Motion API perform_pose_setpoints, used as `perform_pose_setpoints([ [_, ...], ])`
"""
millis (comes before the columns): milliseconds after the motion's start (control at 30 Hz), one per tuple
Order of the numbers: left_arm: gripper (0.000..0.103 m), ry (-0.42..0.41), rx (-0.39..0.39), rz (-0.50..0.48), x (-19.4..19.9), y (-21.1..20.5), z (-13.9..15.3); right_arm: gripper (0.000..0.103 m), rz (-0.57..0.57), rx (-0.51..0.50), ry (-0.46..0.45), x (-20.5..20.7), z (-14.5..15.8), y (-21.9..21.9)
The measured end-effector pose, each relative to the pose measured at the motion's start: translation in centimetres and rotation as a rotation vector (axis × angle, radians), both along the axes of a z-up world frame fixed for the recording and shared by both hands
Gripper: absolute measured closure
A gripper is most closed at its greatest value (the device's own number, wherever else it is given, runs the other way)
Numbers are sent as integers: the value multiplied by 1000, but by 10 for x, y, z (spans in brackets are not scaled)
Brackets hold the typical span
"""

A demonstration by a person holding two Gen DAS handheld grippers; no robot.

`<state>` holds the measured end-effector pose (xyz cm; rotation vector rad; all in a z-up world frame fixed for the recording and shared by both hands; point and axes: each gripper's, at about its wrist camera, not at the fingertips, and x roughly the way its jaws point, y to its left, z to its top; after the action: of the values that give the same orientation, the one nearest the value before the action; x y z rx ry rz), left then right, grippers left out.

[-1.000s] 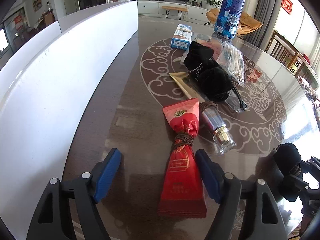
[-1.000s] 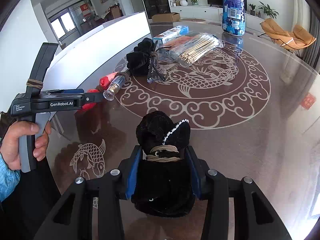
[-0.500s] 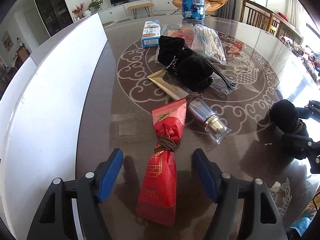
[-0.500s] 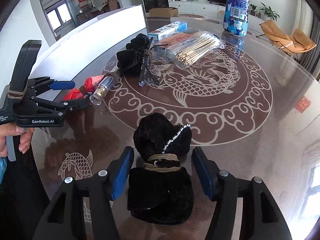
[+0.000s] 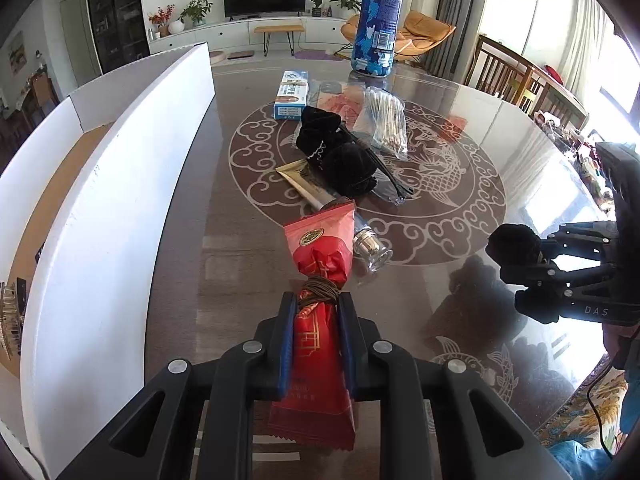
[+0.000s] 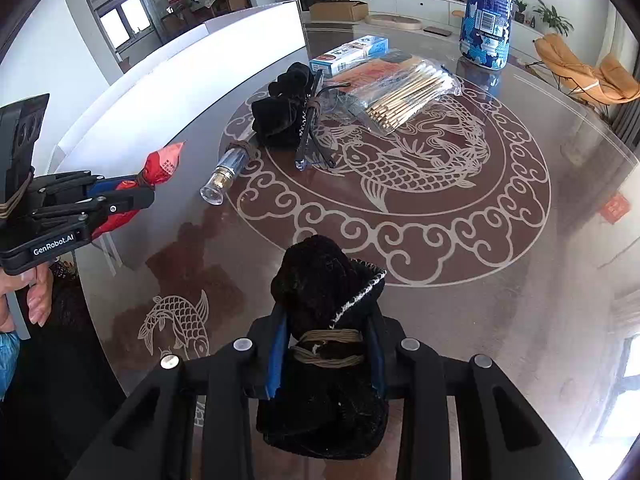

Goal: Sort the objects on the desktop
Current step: 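Carry the red package with the left tool into the bin while the right tool carries the black pouch there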

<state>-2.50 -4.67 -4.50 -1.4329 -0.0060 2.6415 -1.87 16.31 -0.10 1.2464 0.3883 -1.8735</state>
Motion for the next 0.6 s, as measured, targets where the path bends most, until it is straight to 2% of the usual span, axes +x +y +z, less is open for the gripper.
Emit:
perform_pose_setpoints([
  [133,84,41,63,25,7,-16,38,69,24,-31,4,2,21,-11],
  [267,84,85,83,82,5,-57,86,69,82,-107,49,0,70,-48],
  [433,83,120,13,211,-1,-133,131,69,191,-217,83,6,132,-128],
  [600,84,97,2,354,-15,-210,139,69,294,-313,97,18,180,-229],
])
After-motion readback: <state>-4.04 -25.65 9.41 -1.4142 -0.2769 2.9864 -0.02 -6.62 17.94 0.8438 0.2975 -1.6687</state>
